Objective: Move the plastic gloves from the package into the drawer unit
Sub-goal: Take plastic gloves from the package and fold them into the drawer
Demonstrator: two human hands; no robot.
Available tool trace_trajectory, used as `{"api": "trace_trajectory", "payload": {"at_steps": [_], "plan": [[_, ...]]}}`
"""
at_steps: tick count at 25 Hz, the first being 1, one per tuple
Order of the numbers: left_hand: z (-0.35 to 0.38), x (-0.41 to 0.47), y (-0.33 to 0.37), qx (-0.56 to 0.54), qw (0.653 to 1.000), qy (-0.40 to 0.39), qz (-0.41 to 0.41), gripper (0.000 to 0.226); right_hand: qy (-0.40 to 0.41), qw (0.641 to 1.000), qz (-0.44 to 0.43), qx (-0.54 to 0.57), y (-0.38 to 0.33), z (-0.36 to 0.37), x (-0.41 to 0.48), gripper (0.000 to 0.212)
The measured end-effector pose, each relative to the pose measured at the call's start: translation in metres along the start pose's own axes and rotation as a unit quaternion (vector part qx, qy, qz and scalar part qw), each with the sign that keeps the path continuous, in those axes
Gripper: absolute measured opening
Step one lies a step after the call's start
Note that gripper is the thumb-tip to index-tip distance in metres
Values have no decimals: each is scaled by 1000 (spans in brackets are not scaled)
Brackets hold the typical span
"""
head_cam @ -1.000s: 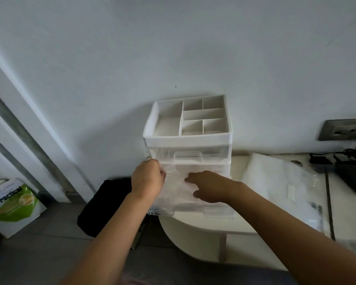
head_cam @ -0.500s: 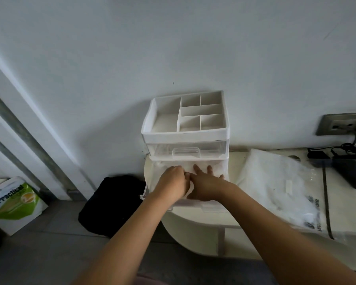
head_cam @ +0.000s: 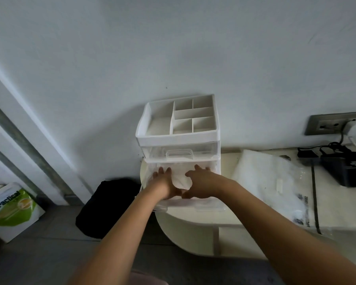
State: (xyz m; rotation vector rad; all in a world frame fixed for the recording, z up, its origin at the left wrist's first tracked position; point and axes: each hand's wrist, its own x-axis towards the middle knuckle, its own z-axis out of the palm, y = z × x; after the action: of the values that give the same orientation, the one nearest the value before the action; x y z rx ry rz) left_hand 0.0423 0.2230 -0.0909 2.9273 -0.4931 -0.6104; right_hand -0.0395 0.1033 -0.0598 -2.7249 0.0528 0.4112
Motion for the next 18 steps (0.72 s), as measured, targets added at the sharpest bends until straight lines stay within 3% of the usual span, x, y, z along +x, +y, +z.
{"api": "trace_trajectory", "payload": {"at_steps": [4,7,11,14,18], "plan": [[-5,-9,1,-42,999,6,5,112,38,998,-51,20,13,-40,-48,49],[-13,-34,6,-92,993,65,38,91,71,996,-43,26,51,-67,-82,35],[-27,-68,36,-89,959,248,102,28,77,994,71,-9,128,-87,-115,21],[-19,-79,73,-124,925,291,209,33,65,984,157,54,184,-78,-121,17],[5,-83,126,-152,897,238,340,28,22,951,290,102,236,-60,-116,25]]}}
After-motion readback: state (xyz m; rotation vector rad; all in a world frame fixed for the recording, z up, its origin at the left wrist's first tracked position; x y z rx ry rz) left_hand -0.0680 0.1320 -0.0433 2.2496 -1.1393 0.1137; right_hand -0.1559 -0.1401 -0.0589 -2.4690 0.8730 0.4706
